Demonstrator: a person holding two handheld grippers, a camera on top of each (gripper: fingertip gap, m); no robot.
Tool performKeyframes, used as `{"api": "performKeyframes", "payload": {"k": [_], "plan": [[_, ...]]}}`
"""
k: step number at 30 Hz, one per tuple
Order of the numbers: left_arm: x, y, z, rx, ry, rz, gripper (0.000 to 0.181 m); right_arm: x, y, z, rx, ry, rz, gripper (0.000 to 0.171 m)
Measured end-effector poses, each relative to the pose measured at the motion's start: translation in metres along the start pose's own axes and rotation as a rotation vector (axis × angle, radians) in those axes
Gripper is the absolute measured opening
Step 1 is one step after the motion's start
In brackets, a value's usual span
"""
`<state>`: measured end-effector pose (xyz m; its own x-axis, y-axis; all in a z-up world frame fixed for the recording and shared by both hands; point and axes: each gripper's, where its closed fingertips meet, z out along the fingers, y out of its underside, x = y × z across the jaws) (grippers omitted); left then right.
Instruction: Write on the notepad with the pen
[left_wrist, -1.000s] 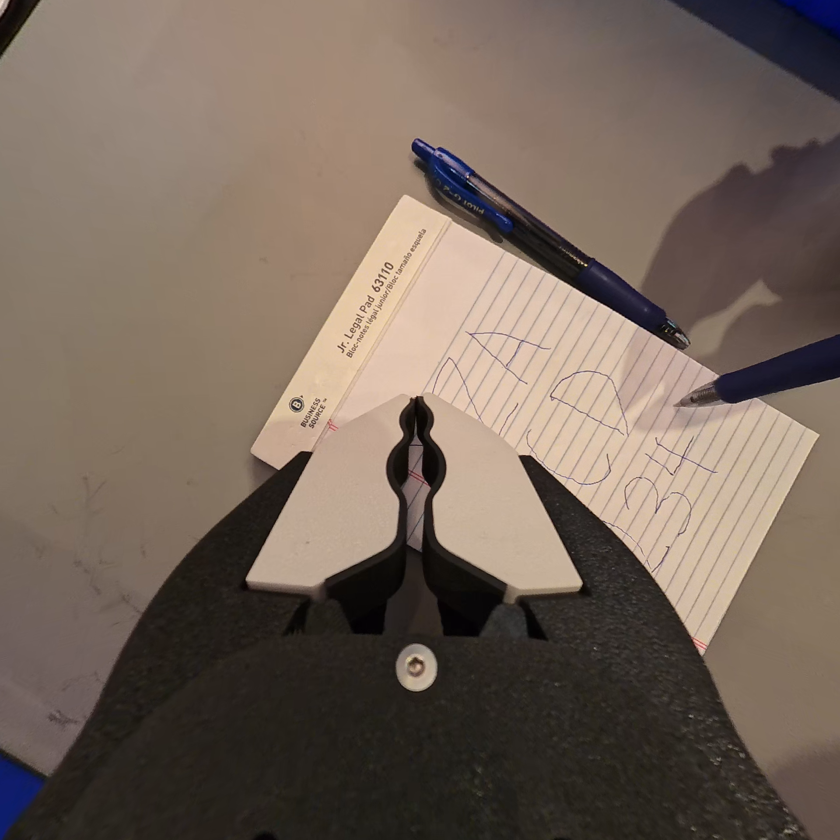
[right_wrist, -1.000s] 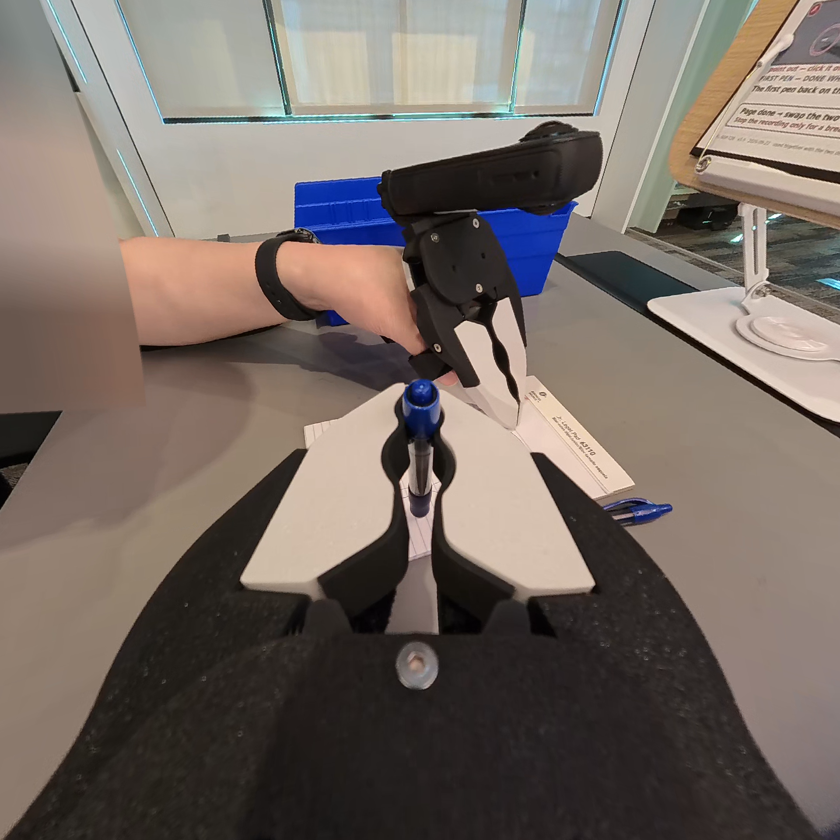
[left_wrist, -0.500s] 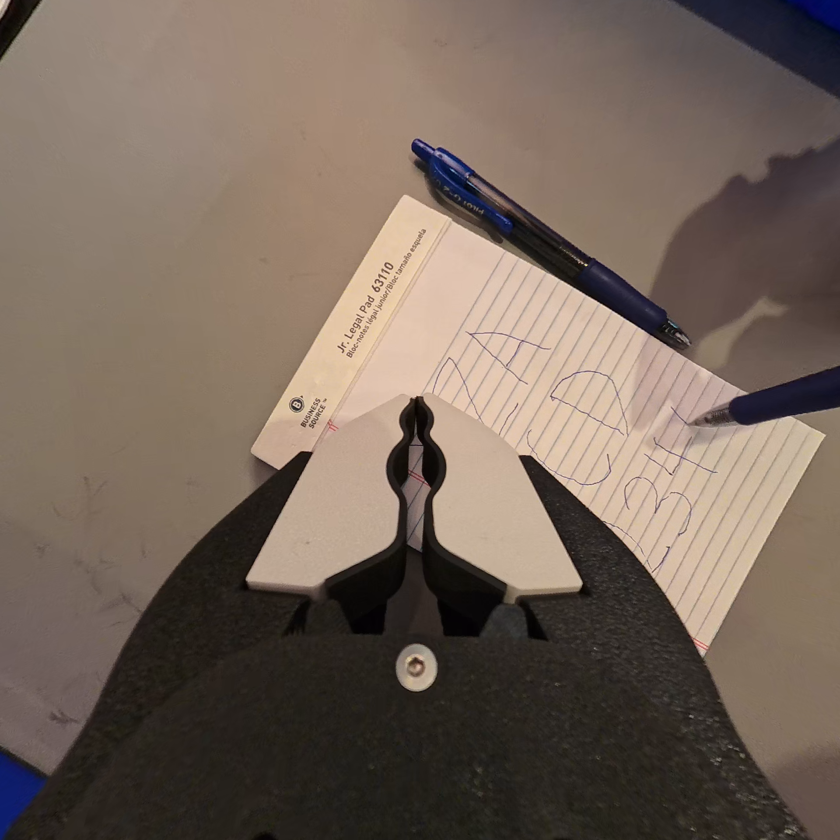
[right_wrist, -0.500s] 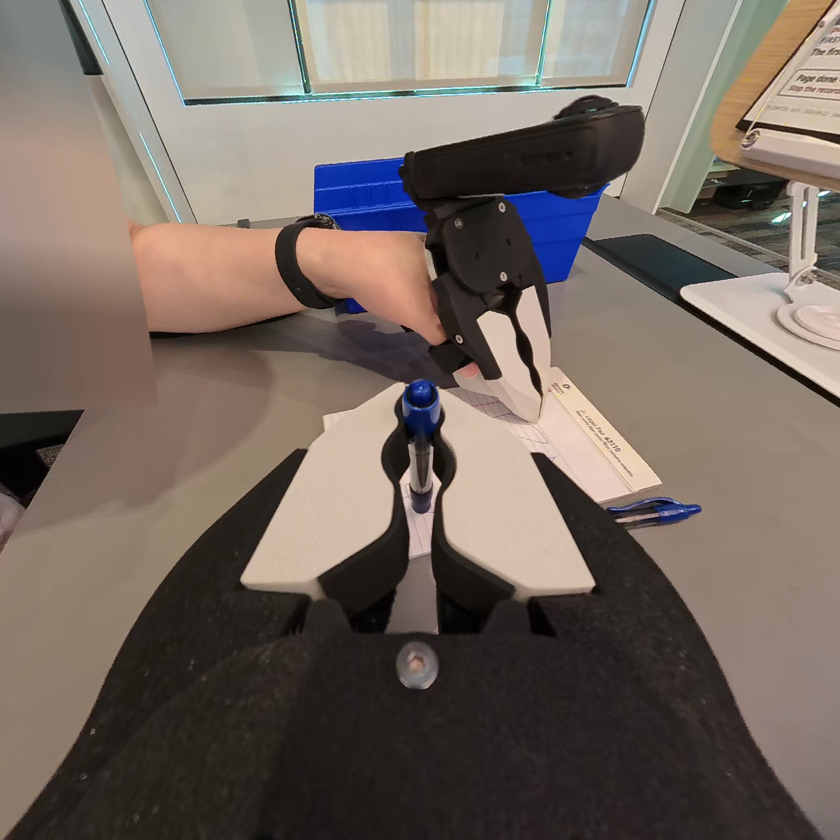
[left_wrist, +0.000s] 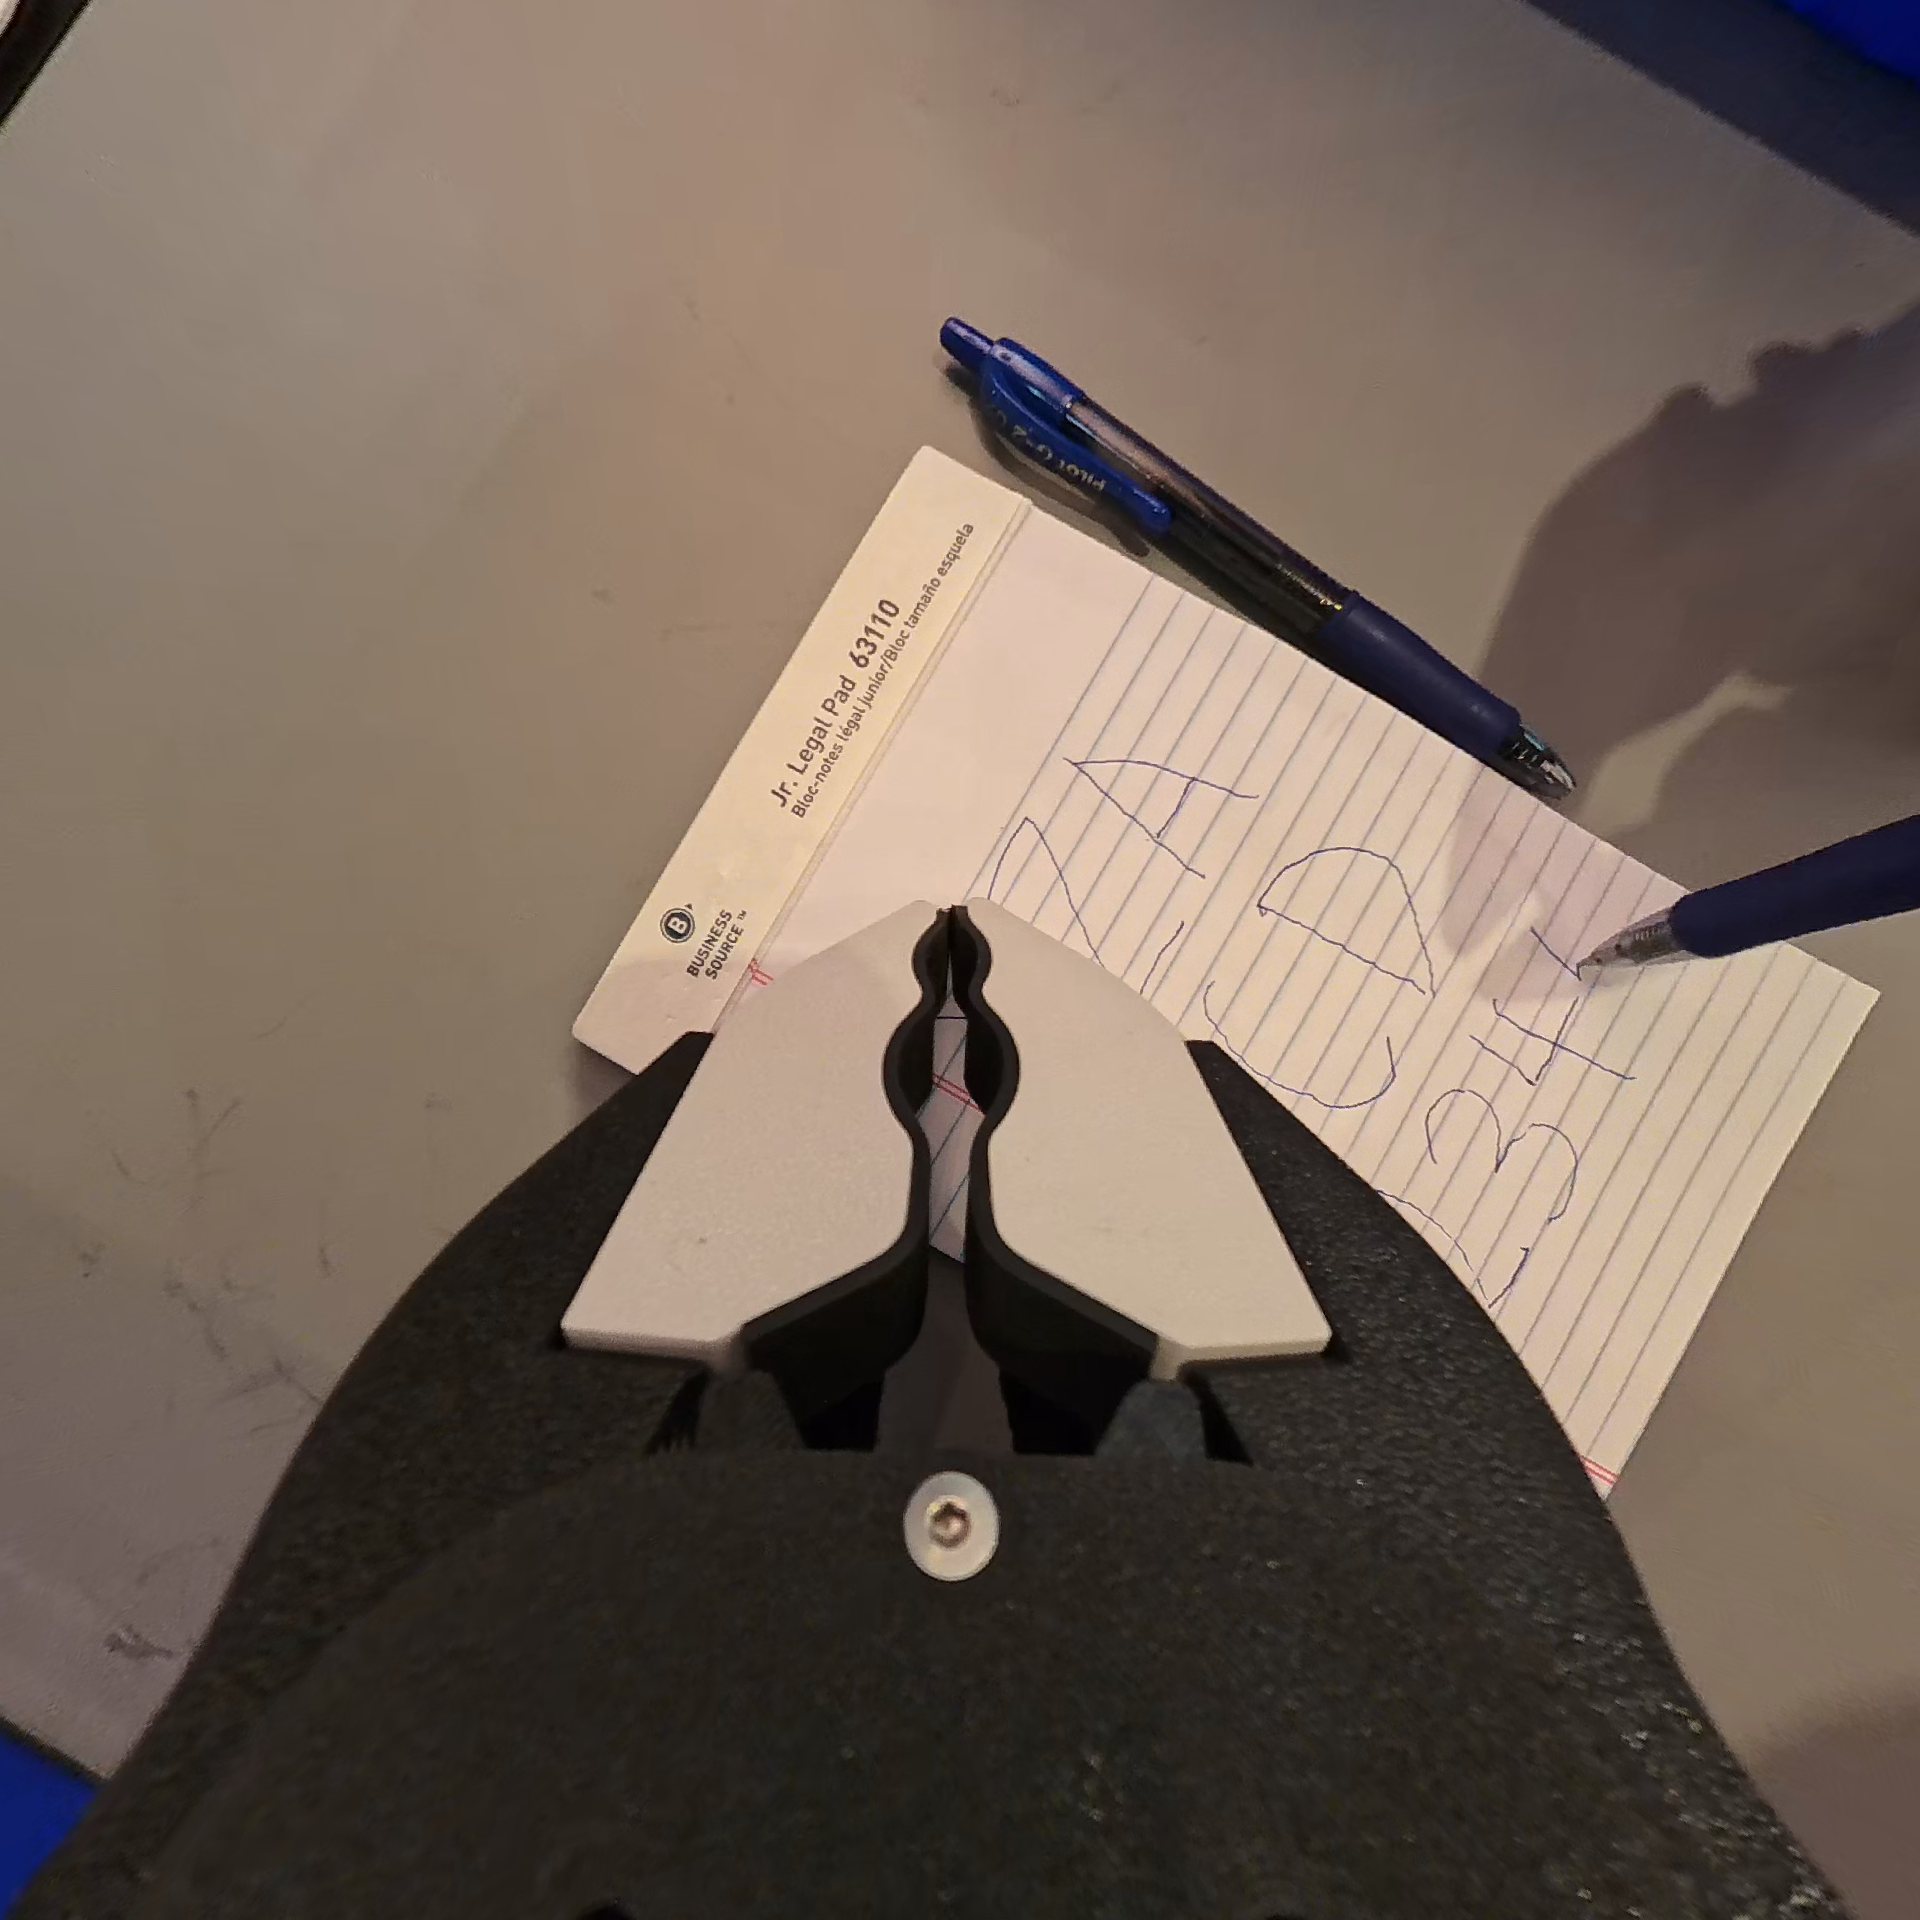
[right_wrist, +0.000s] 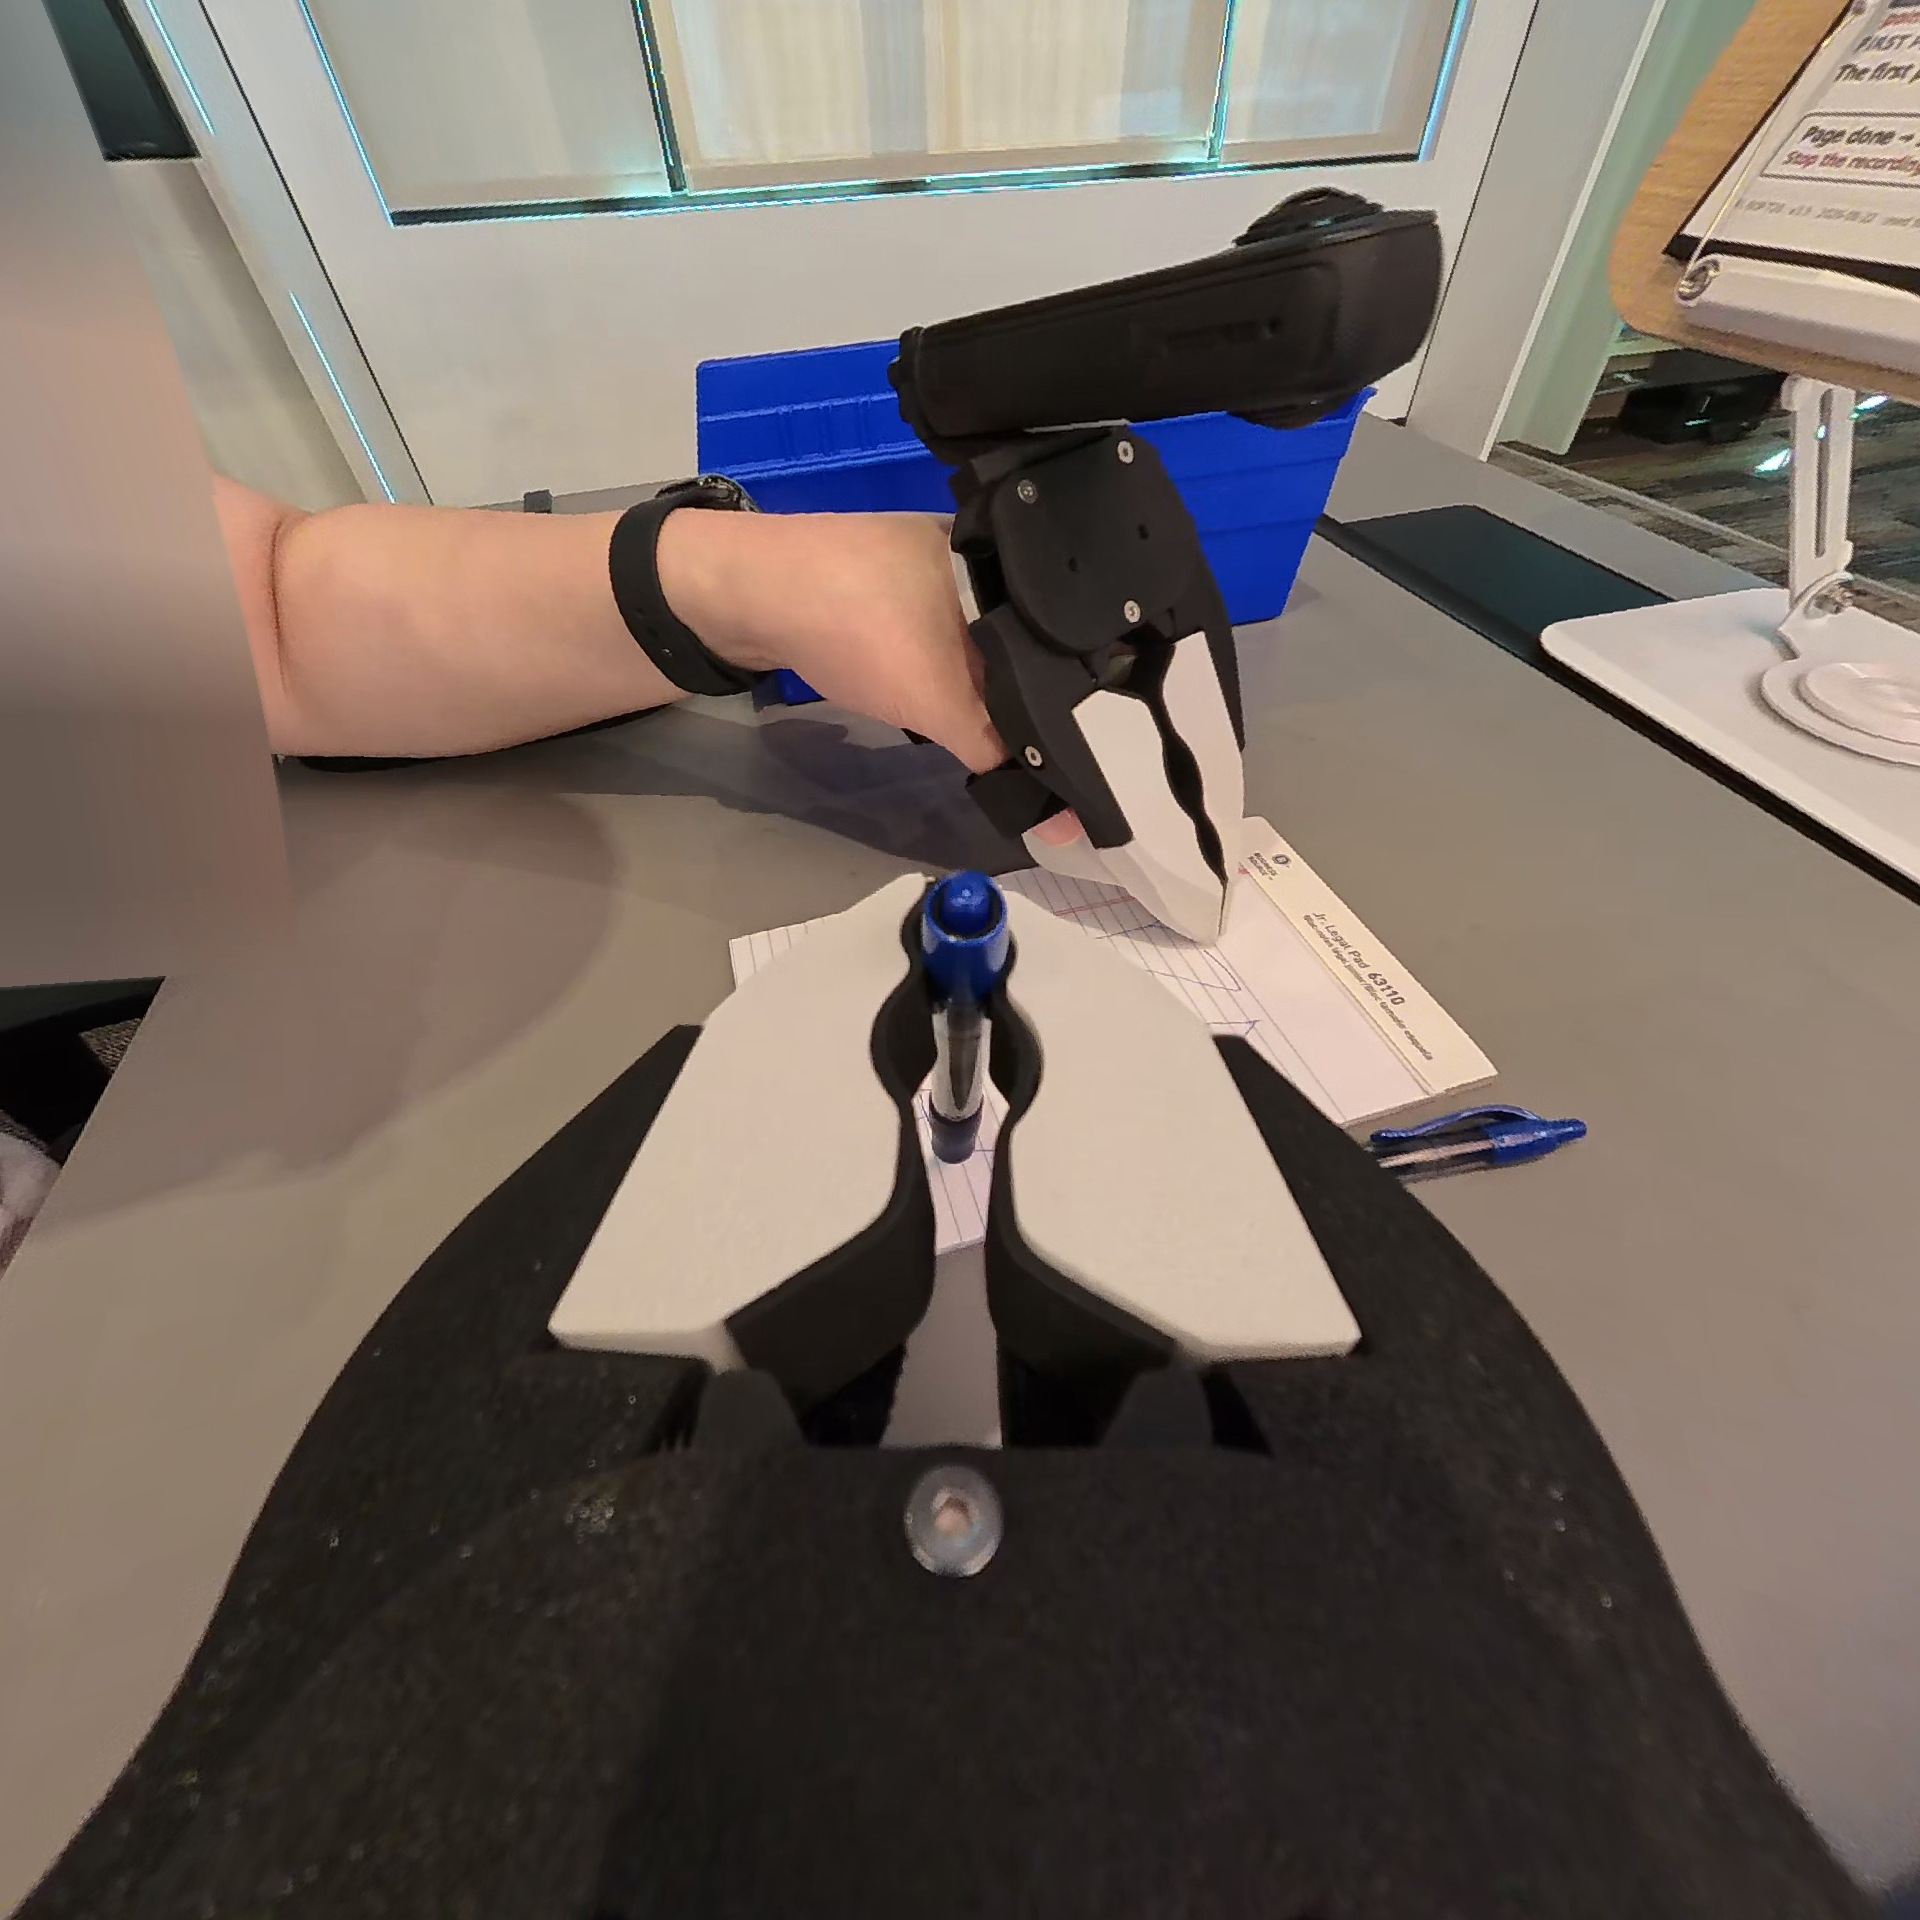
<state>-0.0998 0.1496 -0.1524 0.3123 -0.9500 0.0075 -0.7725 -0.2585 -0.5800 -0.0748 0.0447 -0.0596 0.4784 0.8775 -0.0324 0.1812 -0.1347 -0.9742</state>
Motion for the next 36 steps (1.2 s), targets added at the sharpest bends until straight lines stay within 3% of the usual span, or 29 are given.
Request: {"api": "performKeyframes", "payload": {"k": [36], "plan": [[0.0,0.0,0.0,0.002,0.005,-0.003,0.0,-0.012,-0.001,0.0,0.004,-0.075,0.032,0.005]]}}
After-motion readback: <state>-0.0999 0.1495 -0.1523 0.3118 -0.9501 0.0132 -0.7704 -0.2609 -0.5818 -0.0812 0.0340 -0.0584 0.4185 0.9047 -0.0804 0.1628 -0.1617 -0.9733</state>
